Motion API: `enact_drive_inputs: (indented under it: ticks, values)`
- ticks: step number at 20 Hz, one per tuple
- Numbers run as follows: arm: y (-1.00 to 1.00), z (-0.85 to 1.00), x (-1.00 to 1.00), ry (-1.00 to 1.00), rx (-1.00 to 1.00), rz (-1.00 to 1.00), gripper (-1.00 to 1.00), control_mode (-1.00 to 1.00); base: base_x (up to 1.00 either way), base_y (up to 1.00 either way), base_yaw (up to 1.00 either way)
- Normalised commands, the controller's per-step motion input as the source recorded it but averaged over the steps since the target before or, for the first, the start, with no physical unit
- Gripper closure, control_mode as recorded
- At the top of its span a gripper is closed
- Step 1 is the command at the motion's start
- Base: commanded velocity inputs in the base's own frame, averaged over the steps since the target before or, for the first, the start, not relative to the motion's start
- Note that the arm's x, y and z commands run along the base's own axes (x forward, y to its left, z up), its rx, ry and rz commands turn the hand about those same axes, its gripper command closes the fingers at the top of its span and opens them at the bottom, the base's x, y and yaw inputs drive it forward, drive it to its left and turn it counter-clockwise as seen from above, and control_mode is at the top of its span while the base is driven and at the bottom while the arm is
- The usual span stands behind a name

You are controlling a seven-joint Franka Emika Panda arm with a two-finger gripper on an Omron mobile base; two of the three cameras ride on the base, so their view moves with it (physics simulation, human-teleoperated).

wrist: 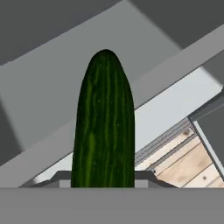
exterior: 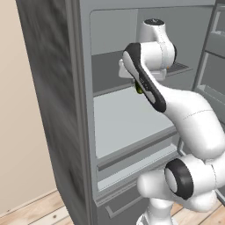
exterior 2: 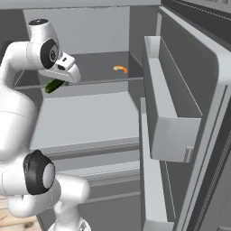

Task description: Open the fridge, remove the banana, cucumber, and shrimp, and place them on any counter.

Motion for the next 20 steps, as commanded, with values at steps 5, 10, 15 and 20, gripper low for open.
enact_drive_inputs:
  ticks: [5, 10, 15, 20]
  values:
    - [-0.07, 0.23, -1.00, 0.01, 0.02, 0.00, 1.00, -1.00, 0.00, 0.00, 0.00]
    - [-0.28, -0.16, -1.00, 0.06, 0.00, 0.00, 1.00, -1.00, 0.00, 0.00, 0.00]
    - [-0.40, -0.01, -0.97, 0.04, 0.03, 0.00, 1.00, -1.00, 0.00, 0.00, 0.00]
    - [-0.31, 0.00, -0.45, 0.01, 0.02, 0.00, 1.00, -1.00, 0.00, 0.00, 0.00]
